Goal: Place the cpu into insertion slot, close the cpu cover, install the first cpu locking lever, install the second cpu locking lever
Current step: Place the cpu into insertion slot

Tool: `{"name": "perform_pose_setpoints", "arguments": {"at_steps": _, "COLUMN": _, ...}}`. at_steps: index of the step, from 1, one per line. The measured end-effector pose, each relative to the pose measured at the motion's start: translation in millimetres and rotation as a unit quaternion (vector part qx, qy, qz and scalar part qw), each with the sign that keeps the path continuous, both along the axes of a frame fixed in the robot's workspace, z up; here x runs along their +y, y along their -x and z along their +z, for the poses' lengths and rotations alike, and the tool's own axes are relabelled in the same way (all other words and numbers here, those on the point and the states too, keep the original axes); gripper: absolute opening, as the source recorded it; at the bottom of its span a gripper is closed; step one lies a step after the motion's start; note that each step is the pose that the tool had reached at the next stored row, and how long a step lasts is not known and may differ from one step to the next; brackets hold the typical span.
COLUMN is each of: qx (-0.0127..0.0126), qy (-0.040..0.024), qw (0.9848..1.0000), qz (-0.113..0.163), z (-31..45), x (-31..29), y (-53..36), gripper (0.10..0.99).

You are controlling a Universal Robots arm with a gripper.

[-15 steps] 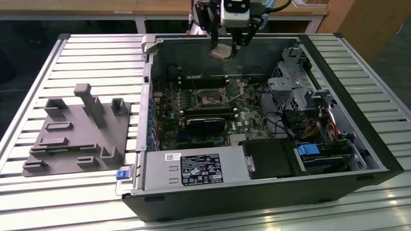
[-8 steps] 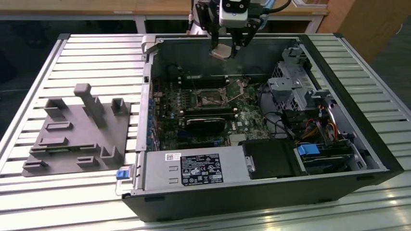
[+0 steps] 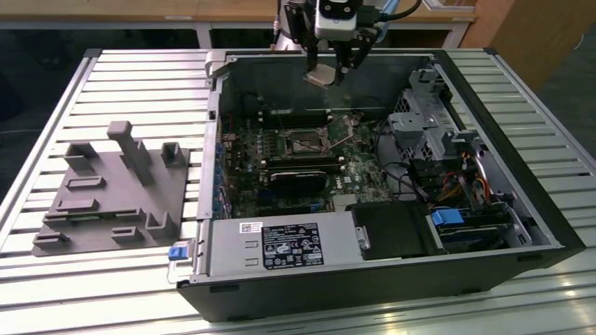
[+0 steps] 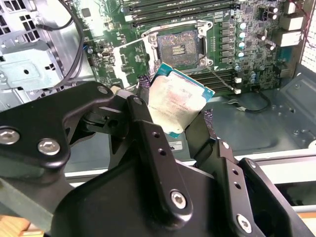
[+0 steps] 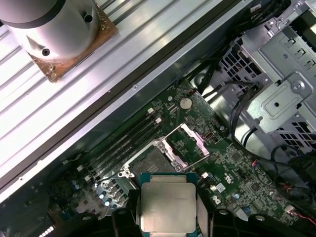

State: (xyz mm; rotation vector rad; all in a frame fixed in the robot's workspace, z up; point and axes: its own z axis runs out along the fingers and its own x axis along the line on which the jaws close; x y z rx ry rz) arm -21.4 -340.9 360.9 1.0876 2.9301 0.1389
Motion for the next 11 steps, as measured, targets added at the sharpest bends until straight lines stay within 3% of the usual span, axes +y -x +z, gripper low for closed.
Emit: {"name": "perform_pose_setpoints", "arguments": {"at_steps": 11, "qx": 0.0, "qy": 0.0, "qw": 0.9997, "qz": -0.026, "z": -1.0, "x": 0.0, "y": 0.0, "gripper": 0.537}}
